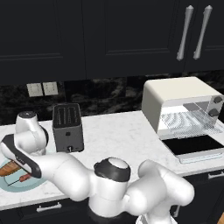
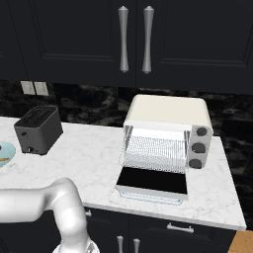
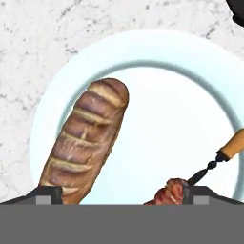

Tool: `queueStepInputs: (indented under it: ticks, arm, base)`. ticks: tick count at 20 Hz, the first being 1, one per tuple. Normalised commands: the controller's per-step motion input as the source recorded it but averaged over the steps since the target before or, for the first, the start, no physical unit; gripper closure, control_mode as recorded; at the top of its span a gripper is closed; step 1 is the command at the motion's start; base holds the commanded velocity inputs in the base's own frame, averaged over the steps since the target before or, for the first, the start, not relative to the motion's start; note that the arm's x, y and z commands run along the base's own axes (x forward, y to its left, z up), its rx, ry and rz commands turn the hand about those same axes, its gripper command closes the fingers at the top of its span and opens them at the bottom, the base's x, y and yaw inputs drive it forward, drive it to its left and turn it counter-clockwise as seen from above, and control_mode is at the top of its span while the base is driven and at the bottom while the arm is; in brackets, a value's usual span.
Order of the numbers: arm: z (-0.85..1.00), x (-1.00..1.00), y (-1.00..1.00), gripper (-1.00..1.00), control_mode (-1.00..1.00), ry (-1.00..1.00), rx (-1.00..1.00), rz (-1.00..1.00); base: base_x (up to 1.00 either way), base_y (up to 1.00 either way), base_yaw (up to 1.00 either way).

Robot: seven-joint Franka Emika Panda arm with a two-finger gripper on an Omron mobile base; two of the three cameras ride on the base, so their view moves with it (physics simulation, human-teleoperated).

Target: Pick up the kebab skewer and baguette bread, and place them inside the toaster oven. Close the toaster oven door and start by setting the timer.

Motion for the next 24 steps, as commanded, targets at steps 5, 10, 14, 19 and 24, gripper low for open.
queueStepInputs:
  ticks: [5,10,14,19,24]
  arm:
    - [-0.46,0.02,0.29,-1.00,-1.00,0.00,0.00,0.00]
    - [-0.25,0.13,0.04,-1.00,-1.00,0.00,0.00,0.00]
    - [-0.13,0.23,0.02,-1.00,-1.00,0.00,0.00,0.00]
    - [-0.14,0.22,0.21,-1.00,-1.00,0.00,0.00,0.00]
    - [-0.06,0.07,0.25,-1.00,-1.00,0.00,0.00,0.00]
  base:
    - [0.00,0.00,0.00]
    - [0.00,0.00,0.00]
    - [0.00,0.00,0.00]
    - [0.00,0.00,0.00]
    - [0.00,0.00,0.00]
